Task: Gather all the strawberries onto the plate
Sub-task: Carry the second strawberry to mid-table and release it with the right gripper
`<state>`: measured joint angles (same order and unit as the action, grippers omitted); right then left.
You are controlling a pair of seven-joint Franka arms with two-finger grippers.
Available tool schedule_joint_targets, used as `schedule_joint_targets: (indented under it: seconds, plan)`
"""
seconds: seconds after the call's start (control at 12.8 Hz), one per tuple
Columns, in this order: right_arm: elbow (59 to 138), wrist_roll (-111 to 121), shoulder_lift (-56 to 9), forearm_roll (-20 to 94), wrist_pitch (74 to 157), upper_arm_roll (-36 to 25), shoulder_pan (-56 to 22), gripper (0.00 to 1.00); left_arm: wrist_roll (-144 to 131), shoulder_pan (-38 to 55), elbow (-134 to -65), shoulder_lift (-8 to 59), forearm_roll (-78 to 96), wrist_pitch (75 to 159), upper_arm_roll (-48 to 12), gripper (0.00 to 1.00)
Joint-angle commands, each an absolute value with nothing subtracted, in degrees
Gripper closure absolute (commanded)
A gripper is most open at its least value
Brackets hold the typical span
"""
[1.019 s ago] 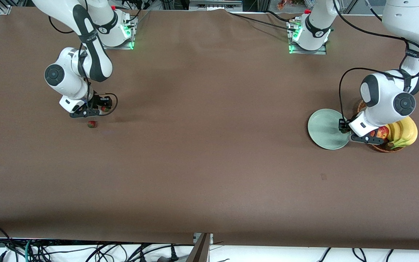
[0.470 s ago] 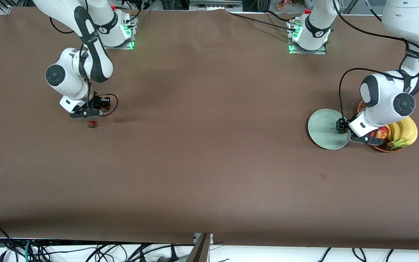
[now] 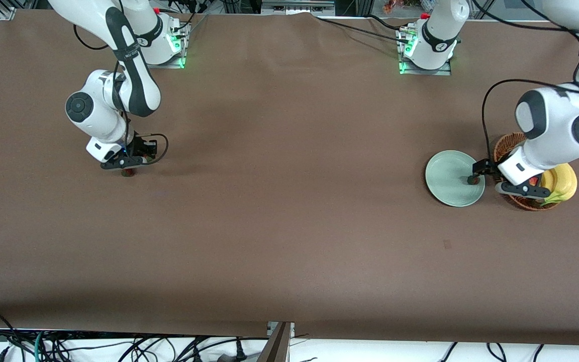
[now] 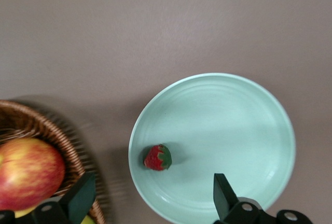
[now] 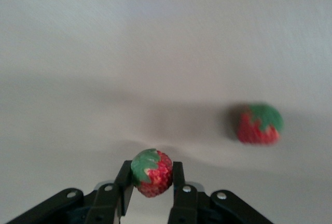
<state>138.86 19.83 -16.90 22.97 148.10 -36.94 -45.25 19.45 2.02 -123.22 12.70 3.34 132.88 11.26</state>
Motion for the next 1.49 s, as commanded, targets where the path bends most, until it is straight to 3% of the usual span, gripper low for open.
schedule_joint_targets:
  seconds: [0.0,0.31,0.47,0.78,1.1,1.25,1.41]
  plan:
    - [129.3,17.4,-17.0,24.3,137.9,-36.7,-45.8,0.8,18.5,2.4,-123.6,7.6,5.4,129.5,11.3,0.0]
    - [112.0,2.5,-22.4,24.3,123.4,-36.5,-50.9,0.8,12.1,3.0,-117.4,5.0,5.4,119.5,8.7,0.0]
    - [106.7,-5.9,-25.2,25.7,122.8,-33.7,-53.0,0.8,7.5,2.9,-116.8,3.7,5.1,118.7,6.5,0.0]
    - [93.7,-22.4,-34.7,40.3,123.7,-24.8,-53.1,0.8,6.2,2.9,-116.8,3.4,4.4,119.1,5.4,0.0]
    - [80.2,-38.1,-47.3,47.5,139.9,-13.7,-53.1,0.79,6.2,2.9,-116.8,3.5,2.6,119.2,5.4,0.0]
    - [77.4,-45.6,-50.3,47.2,150.2,-8.1,-53.4,0.79,6.2,2.9,-116.8,3.5,2.6,119.3,5.4,0.0]
    - [75.2,-50.6,-54.0,47.2,159.2,-6.2,-56.4,0.74,6.2,2.8,-116.8,3.8,2.6,119.9,5.4,0.0]
